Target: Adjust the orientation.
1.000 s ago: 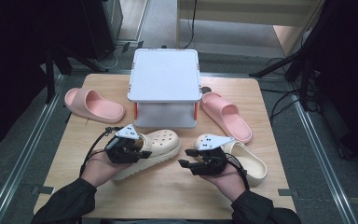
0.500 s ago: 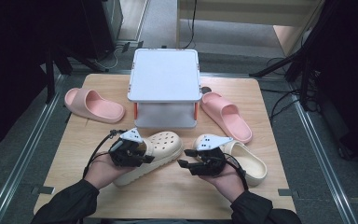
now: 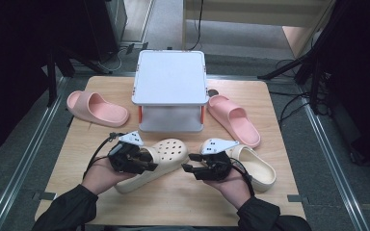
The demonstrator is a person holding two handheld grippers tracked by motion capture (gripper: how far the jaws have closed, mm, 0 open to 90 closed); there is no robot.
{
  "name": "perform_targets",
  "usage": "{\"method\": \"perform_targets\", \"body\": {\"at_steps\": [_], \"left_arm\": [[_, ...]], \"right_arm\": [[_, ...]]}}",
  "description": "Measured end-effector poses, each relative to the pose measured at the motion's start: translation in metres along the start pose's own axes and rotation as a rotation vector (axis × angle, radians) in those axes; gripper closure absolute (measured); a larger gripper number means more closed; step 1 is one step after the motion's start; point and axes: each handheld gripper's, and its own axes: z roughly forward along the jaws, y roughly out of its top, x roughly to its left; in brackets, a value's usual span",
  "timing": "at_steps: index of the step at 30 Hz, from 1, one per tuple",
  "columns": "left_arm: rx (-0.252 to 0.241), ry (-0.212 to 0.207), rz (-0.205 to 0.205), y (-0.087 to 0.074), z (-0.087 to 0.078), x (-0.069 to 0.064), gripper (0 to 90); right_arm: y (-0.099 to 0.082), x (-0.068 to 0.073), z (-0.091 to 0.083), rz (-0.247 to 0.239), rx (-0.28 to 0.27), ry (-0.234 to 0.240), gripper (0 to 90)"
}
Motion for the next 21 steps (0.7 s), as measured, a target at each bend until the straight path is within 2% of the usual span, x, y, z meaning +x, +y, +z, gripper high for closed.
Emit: {"method": "perform_targets", "body": {"at_steps": [2, 3, 6, 8, 9, 10, 12, 13, 18, 19, 20, 21], "left_arm": [[-0.022, 0.004, -0.005, 0.000, -0.011, 0.001, 58.0], [-0.022, 0.004, -0.005, 0.000, -0.011, 0.001, 58.7], [-0.053, 0.011, -0.031, -0.003, -0.027, 0.010, 63.7], [-0.059, 0.018, -0.034, -0.004, -0.030, 0.013, 67.2], [-0.071, 0.031, -0.039, -0.007, -0.034, 0.021, 74.2], [-0.071, 0.031, -0.039, -0.007, -0.034, 0.021, 78.2], [-0.065, 0.039, -0.051, -0.011, -0.034, 0.030, 81.1], [-0.057, 0.043, -0.070, -0.014, -0.033, 0.038, 84.8], [-0.058, 0.056, -0.071, -0.018, -0.033, 0.051, 89.0], [-0.058, 0.055, -0.078, -0.019, -0.033, 0.055, 89.3], [-0.061, 0.060, -0.085, -0.021, -0.033, 0.059, 89.3], [-0.055, 0.061, -0.090, -0.022, -0.033, 0.062, 89.5]], "right_arm": [[0.002, 0.000, 0.001, -0.006, 0.000, -0.003, 56.5], [0.002, 0.000, 0.001, -0.006, 0.000, -0.003, 56.5], [0.005, 0.002, 0.002, 0.008, -0.014, 0.004, 63.5], [0.005, 0.003, 0.002, 0.006, -0.019, 0.008, 65.3], [0.006, 0.004, 0.005, 0.005, -0.016, 0.004, 68.6], [0.006, 0.005, 0.008, 0.003, -0.010, 0.008, 70.1], [0.006, 0.006, 0.011, 0.004, -0.003, 0.006, 70.6], [0.006, 0.007, 0.019, 0.008, 0.012, 0.006, 72.1], [0.004, 0.010, 0.034, 0.013, 0.035, -0.002, 80.0], [0.003, 0.011, 0.039, 0.018, 0.031, -0.002, 86.0], [0.003, 0.011, 0.039, 0.018, 0.031, -0.002, 86.0], [0.003, 0.013, 0.043, 0.033, 0.030, 0.004, 90.0]]}}
